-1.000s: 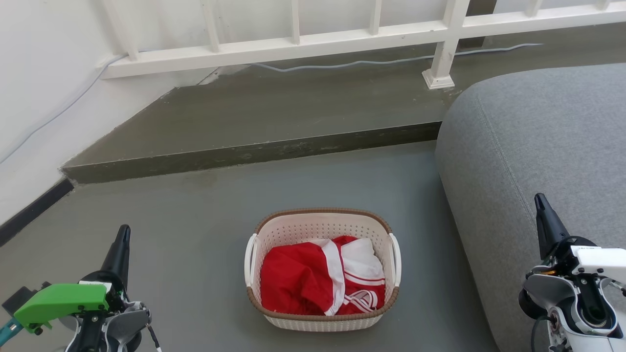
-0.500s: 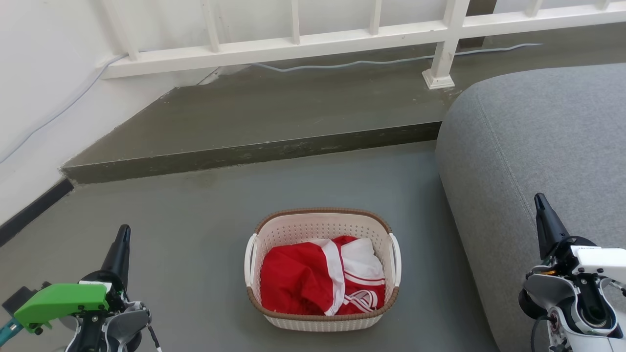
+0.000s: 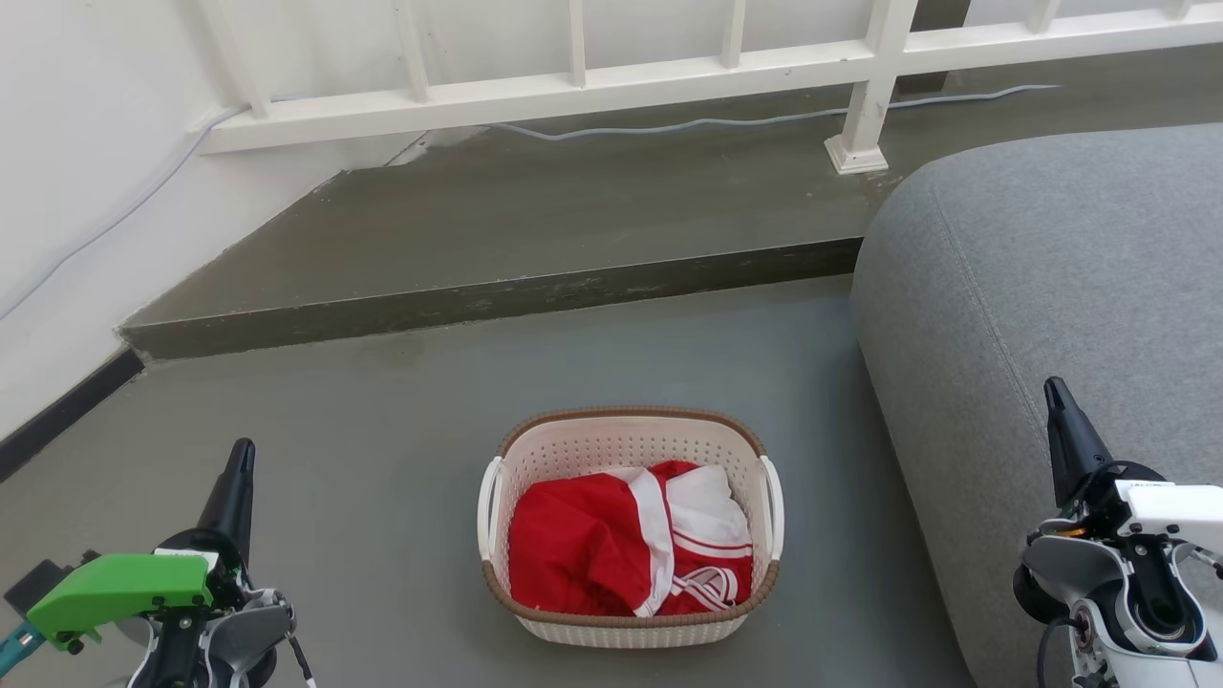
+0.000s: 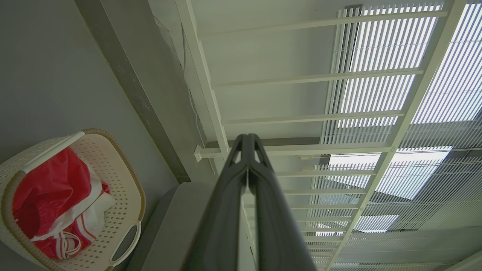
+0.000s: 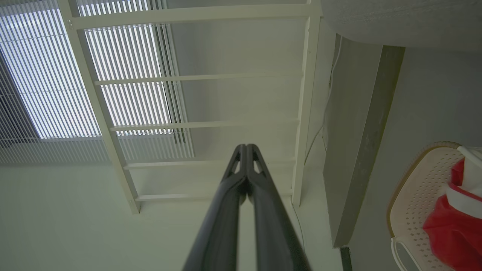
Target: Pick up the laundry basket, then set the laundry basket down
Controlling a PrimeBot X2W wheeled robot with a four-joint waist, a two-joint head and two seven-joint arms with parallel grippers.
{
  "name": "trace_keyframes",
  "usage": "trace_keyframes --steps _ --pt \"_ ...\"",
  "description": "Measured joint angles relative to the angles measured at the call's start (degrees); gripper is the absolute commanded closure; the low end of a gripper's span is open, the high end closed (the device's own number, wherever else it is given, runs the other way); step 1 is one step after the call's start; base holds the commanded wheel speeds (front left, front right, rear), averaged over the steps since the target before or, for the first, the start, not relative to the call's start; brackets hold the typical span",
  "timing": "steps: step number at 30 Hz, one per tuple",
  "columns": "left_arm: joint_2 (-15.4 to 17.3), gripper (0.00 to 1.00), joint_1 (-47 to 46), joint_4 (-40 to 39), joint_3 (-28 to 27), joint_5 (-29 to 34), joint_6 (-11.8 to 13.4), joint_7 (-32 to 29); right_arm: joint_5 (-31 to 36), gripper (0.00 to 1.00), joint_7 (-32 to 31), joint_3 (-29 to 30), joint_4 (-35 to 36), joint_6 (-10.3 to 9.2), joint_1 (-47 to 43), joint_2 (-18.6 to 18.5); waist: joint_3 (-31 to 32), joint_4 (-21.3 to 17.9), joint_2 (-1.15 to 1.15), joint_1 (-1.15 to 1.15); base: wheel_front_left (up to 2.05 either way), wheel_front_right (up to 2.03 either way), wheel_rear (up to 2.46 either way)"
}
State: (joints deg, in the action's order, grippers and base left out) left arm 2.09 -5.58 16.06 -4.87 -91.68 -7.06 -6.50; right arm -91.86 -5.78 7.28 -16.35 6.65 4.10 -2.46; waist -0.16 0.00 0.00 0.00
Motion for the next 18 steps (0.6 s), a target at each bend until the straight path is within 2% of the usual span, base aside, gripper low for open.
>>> trace_keyframes --steps 18 --pt "0.0 1.0 0.0 -0.07 0.0 0.0 0.0 0.0 0.0 1.0 -0.01 0.02 0.1 0.08 0.0 0.03 0.0 0.0 0.0 0.0 0.0 0.0 0.0"
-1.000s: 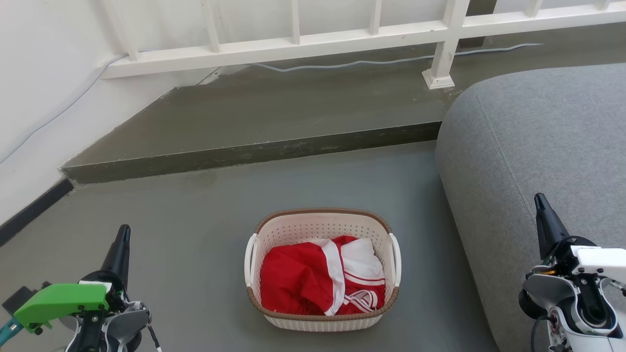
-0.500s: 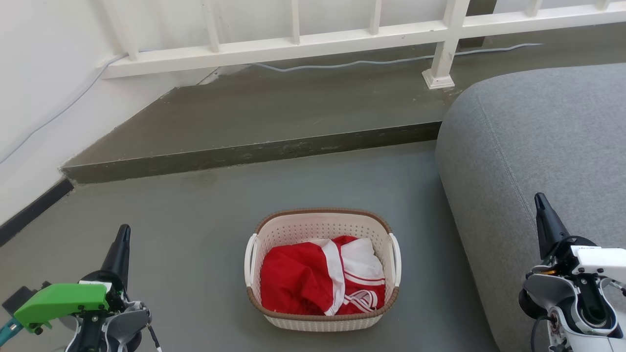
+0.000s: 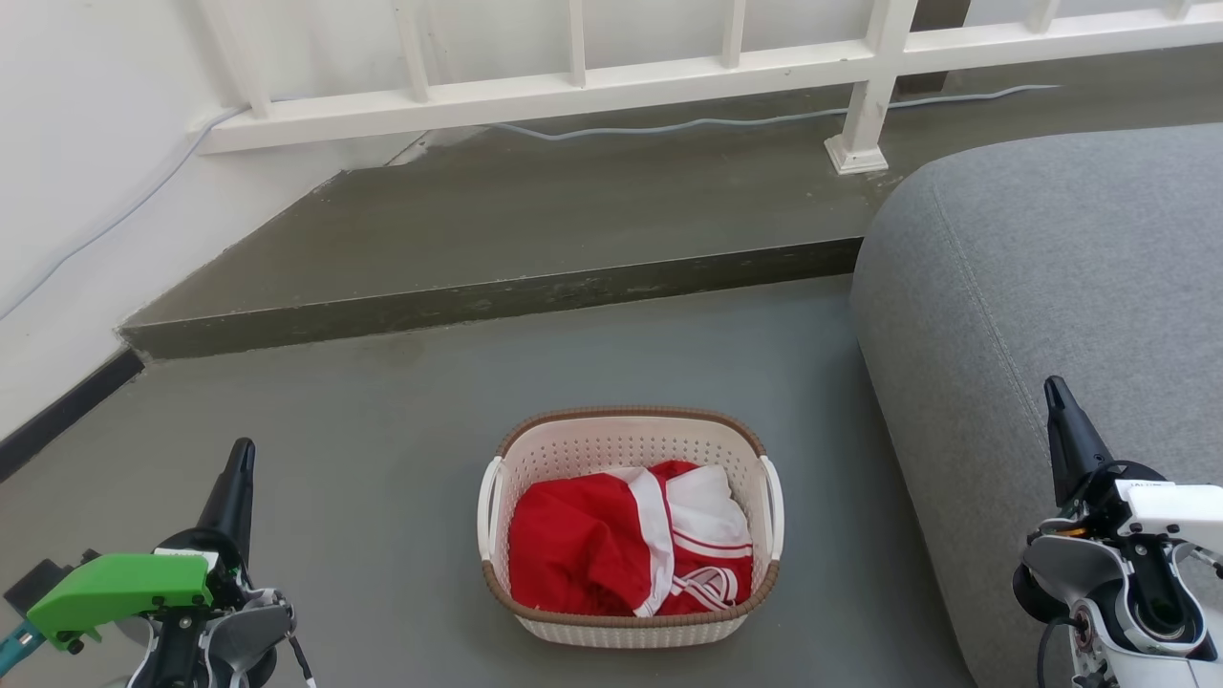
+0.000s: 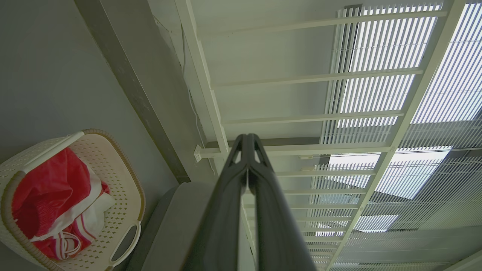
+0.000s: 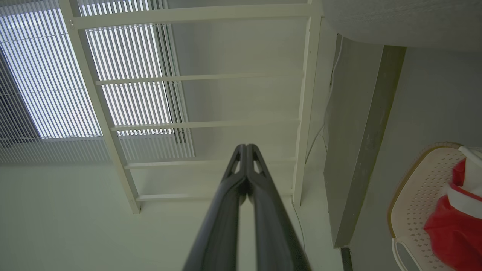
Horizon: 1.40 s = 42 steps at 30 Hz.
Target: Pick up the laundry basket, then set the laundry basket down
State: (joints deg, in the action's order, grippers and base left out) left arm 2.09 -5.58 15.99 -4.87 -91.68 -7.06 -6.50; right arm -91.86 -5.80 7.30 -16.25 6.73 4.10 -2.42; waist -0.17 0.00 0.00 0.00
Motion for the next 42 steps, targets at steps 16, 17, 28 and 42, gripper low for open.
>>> trace_keyframes --steps 16,17,28,42 --pt "-0.01 1.0 0.0 -0.03 0.0 0.0 0.0 0.0 0.0 1.0 -0.04 0.01 0.02 0.0 0.0 0.02 0.0 0.0 0.0 0.0 0.0 0.0 0.0" --pt "-0.01 1.0 0.0 -0.03 0.0 0.0 0.0 0.0 0.0 1.0 -0.04 0.01 0.02 0.0 0.0 0.02 0.0 0.0 0.0 0.0 0.0 0.0 0.0" --pt "-0.01 1.0 0.0 -0.05 0.0 0.0 0.0 0.0 0.0 1.0 -0.04 0.02 0.04 0.0 0.0 0.02 0.0 0.0 0.0 0.0 0.0 0.0 0.0" --pt "-0.01 1.0 0.0 -0.07 0.0 0.0 0.0 0.0 0.0 1.0 -0.05 0.03 0.08 0.0 0.0 0.03 0.0 0.0 0.0 0.0 0.0 0.0 0.0"
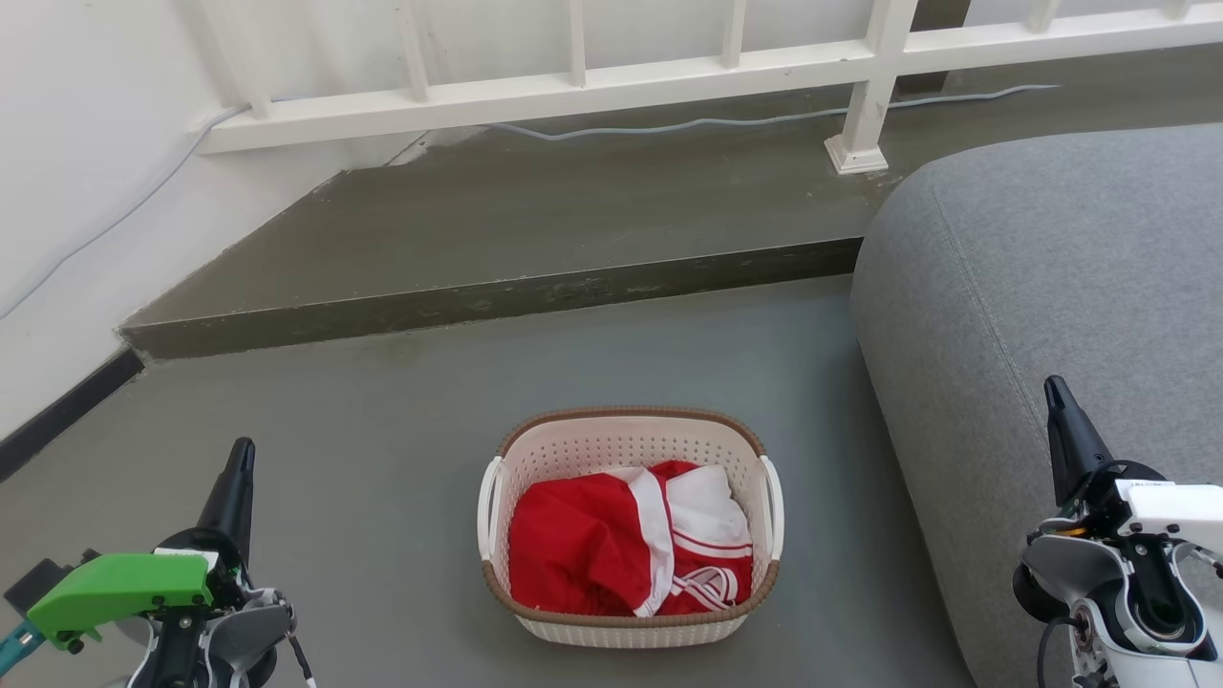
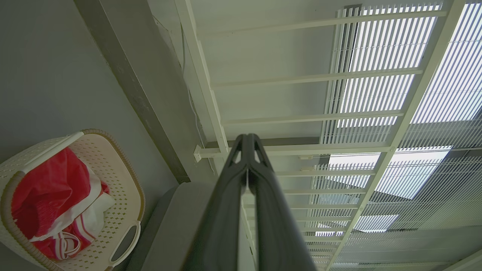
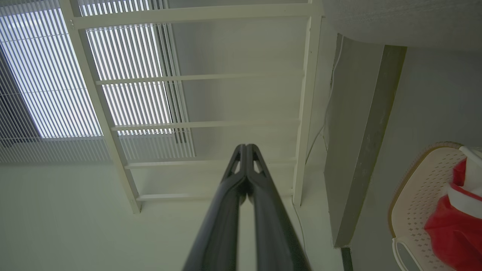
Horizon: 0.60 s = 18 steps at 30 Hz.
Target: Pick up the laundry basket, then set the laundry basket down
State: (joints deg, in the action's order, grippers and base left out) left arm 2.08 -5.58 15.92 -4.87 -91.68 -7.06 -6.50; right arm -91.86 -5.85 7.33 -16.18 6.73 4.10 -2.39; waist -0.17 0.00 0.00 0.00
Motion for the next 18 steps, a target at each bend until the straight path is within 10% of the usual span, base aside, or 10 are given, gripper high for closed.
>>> trace_keyframes --steps 18 --pt "-0.01 1.0 0.0 -0.01 0.0 0.0 0.0 0.0 0.0 1.0 0.0 0.0 0.01 0.0 0.0 0.01 0.0 0.0 0.0 0.0 0.0 0.0 0.0"
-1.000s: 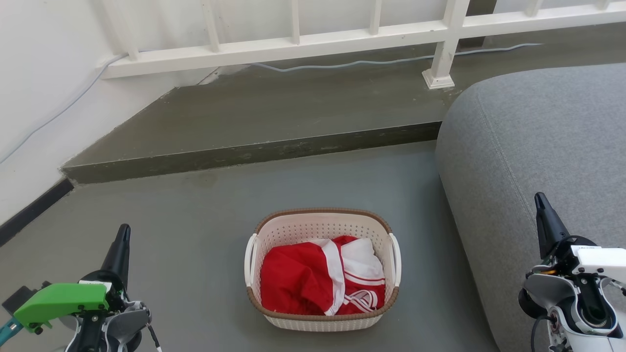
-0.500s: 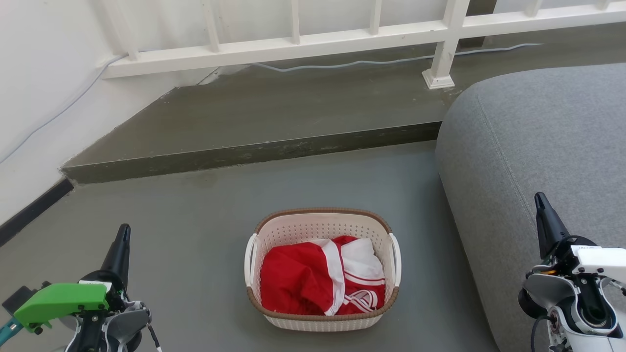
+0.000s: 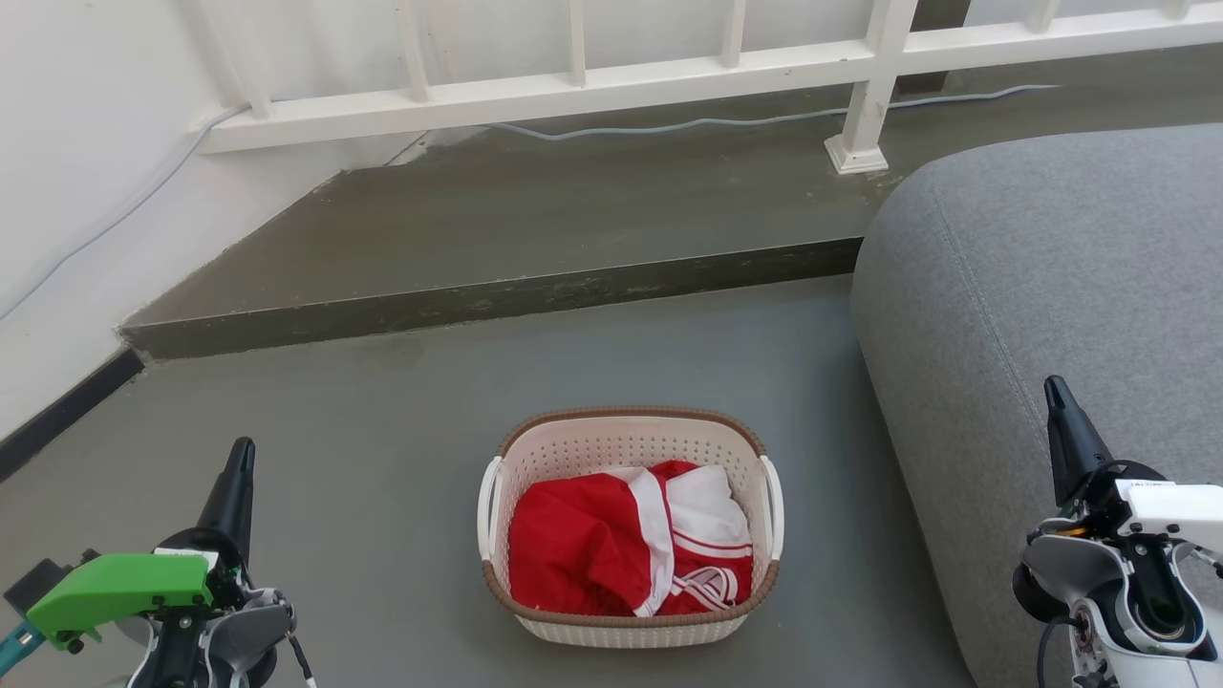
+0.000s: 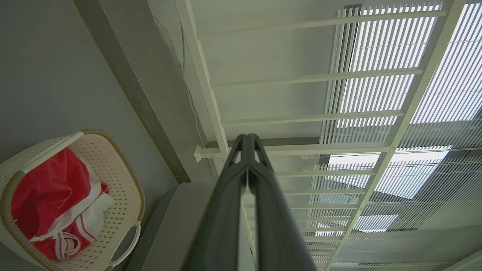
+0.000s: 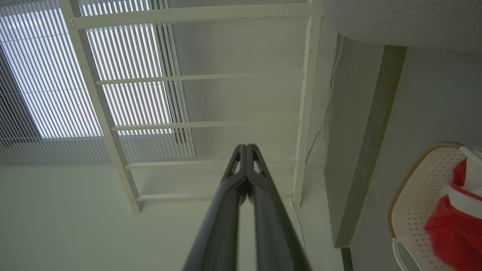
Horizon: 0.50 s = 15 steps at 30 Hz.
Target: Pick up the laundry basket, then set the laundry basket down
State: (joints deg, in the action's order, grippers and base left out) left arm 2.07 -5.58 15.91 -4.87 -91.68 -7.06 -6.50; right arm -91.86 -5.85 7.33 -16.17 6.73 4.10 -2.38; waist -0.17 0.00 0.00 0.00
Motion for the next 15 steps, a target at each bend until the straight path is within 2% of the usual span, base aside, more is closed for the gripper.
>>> trace_keyframes --steps 15 --pt "0.0 1.0 0.0 0.0 0.0 0.0 0.0 0.0 0.0 1.0 0.0 0.01 0.01 0.0 0.0 0.01 0.0 0.0 0.0 0.0 0.0 0.0 0.0"
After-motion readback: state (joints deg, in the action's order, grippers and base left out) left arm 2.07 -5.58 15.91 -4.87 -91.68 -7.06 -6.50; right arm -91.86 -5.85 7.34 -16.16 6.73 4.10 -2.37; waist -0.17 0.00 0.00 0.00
